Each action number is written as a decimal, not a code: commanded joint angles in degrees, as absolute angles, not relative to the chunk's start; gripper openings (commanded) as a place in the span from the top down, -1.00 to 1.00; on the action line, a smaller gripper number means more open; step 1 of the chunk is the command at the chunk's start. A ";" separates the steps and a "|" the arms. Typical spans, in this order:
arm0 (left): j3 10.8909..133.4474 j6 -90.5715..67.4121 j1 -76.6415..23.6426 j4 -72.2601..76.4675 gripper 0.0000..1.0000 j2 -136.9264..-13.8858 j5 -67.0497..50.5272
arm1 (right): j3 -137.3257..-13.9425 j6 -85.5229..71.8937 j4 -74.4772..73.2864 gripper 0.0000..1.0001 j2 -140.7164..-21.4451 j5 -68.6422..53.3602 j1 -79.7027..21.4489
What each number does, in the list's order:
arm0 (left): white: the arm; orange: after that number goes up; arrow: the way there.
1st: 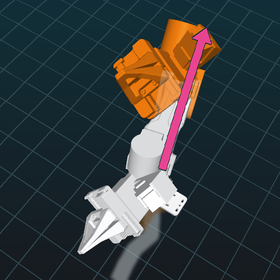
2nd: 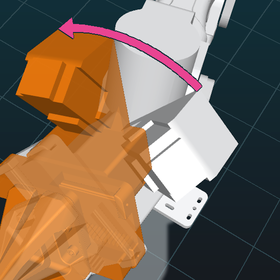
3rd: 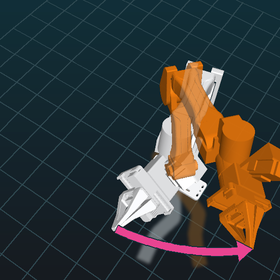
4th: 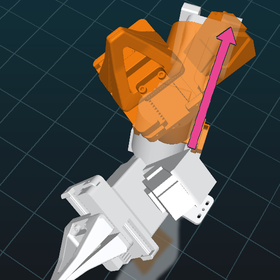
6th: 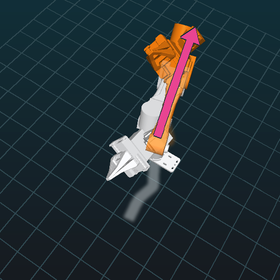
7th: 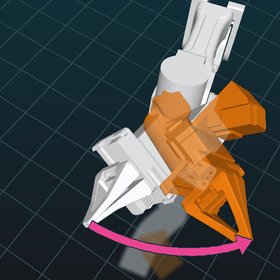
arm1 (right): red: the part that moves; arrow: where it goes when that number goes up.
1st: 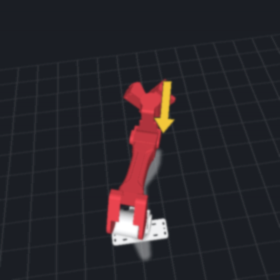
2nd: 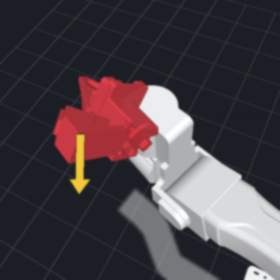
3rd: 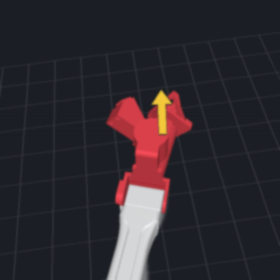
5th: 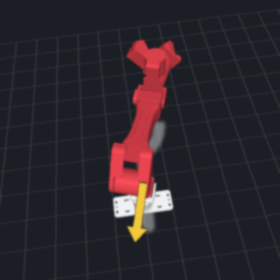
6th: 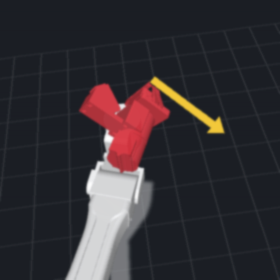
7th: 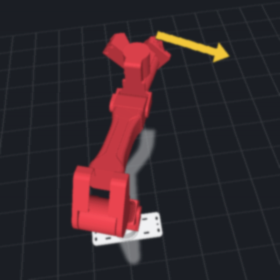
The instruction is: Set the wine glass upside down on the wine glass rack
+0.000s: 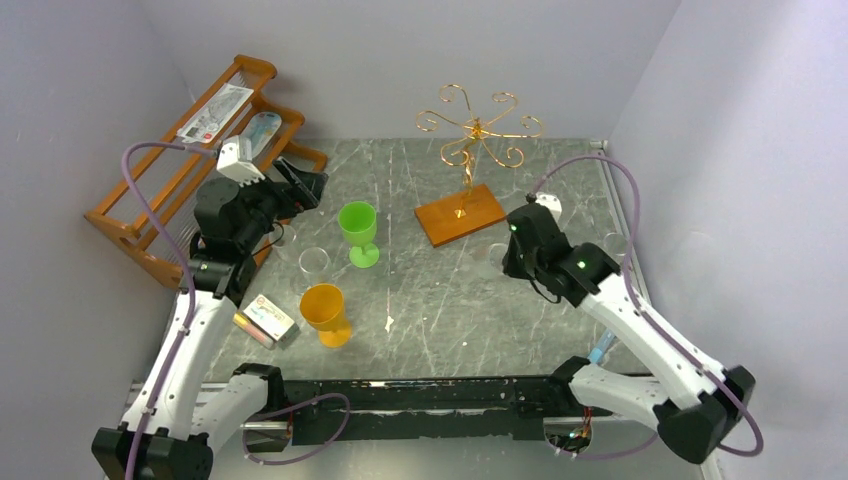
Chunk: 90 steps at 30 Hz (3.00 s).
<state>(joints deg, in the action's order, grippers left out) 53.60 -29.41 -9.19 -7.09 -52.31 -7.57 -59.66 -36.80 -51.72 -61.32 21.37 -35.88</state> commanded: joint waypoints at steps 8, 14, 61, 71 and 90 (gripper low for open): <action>51.90 -54.79 -9.40 -7.81 -0.94 -54.24 -18.37 | -48.16 -35.90 -12.37 1.00 -43.45 8.98 -36.23; 44.97 -67.37 -9.57 4.33 -0.94 -51.55 -24.69 | -42.59 -35.94 4.39 1.00 -44.20 7.77 -36.28; 40.30 -94.05 -21.27 25.15 0.04 -55.25 -11.05 | -41.95 -26.77 34.99 1.00 -60.76 30.19 -61.55; 41.36 -95.11 -21.34 27.92 0.42 -56.34 -7.91 | -41.06 -28.50 36.54 1.00 -62.10 27.47 -61.55; 40.85 -94.05 -21.45 34.84 0.90 -58.90 -8.49 | -40.80 -30.17 34.74 0.96 -61.13 21.20 -61.37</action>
